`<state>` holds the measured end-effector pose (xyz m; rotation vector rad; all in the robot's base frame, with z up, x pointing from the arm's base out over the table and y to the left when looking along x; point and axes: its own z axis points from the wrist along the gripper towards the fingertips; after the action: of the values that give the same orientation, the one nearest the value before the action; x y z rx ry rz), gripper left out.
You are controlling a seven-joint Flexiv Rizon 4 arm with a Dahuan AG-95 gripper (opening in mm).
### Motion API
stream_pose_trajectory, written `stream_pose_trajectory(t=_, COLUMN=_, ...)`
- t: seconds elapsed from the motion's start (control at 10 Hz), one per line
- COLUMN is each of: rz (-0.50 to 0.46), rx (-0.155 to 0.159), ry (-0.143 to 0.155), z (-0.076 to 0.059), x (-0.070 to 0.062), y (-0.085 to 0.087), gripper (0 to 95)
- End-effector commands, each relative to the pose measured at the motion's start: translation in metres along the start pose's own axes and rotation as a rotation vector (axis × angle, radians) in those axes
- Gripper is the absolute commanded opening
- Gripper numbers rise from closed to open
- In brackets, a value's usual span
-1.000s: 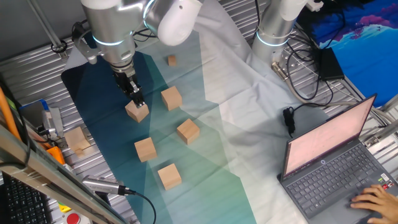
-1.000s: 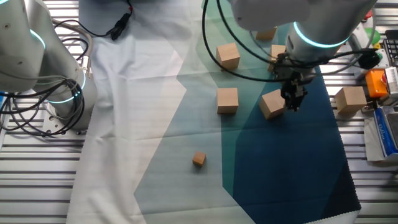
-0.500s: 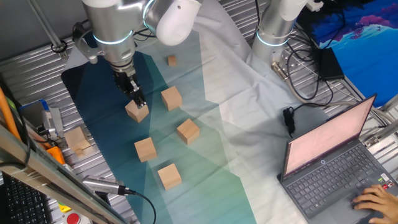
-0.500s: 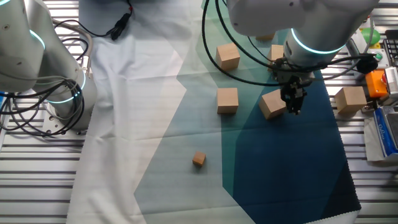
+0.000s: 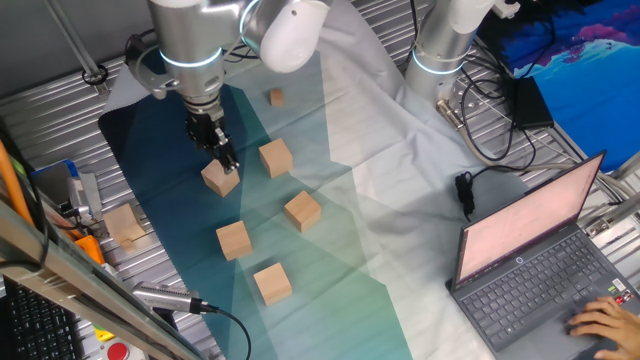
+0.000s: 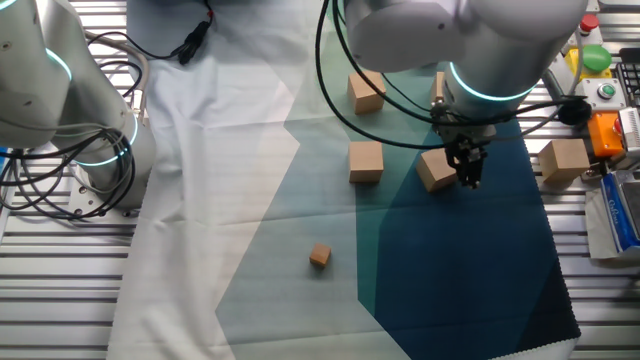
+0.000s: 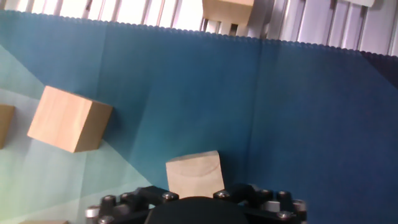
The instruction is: Stack the blocks in a vertical line of five
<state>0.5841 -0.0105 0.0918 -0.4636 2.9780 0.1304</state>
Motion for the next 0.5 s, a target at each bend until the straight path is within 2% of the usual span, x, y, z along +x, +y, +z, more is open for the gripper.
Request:
stream_pose_trajectory(t=0.1, rz=0.002, rx=0.007, ry=0.006, z=0.0, x=0.0005, y=-0.0002, gripper=95.0)
stream_pose_trajectory(t=0.2, rz=0.01, rx=0.009, ry=0.007, z=0.0005, x=0.0012, y=-0.0004, gripper=95.0)
stream_pose_trajectory(t=0.3, rz=0.021, rx=0.013, ry=0.016, z=0.0013, x=0.0022, y=-0.0007, gripper=76.0)
stream_pose_trajectory(t=0.5, rz=0.021, rx=0.021, ry=0.019, z=0.005, x=0.0075, y=-0.0022, gripper=76.0)
